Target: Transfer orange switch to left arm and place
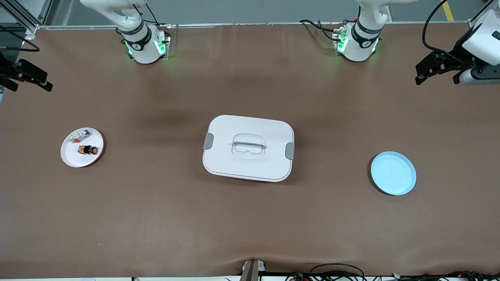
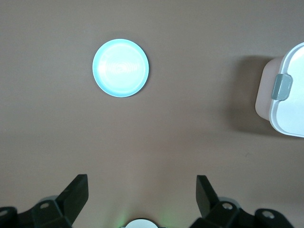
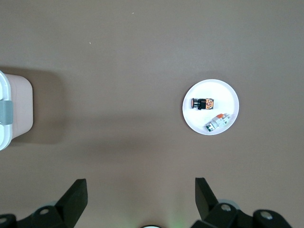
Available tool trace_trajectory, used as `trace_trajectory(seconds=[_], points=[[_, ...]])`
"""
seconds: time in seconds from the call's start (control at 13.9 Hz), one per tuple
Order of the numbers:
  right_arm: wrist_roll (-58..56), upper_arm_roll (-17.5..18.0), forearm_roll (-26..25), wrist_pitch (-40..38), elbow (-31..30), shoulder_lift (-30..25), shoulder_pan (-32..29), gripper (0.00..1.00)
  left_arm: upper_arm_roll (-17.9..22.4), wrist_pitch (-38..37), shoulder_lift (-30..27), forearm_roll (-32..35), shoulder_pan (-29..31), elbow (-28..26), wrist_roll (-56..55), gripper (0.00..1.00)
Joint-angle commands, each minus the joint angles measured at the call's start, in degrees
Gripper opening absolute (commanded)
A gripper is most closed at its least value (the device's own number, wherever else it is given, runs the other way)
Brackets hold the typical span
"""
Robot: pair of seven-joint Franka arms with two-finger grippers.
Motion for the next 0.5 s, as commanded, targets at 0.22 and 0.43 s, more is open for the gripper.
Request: trace_trajectory(seconds=[0.22, 0.43], points=[[-1.47, -0.15, 0.89, 0.66, -1.29, -1.42, -0.33, 1.00, 0.28, -1.20, 0.61, -0.02, -0.10, 1.60, 0.11, 1.00], [-1.48, -0.15, 0.81, 0.66, -1.29, -1.42, -0.33, 1.00, 0.37, -1.28, 0.52, 0.07, -0.10, 1.69, 0.46, 1.00]])
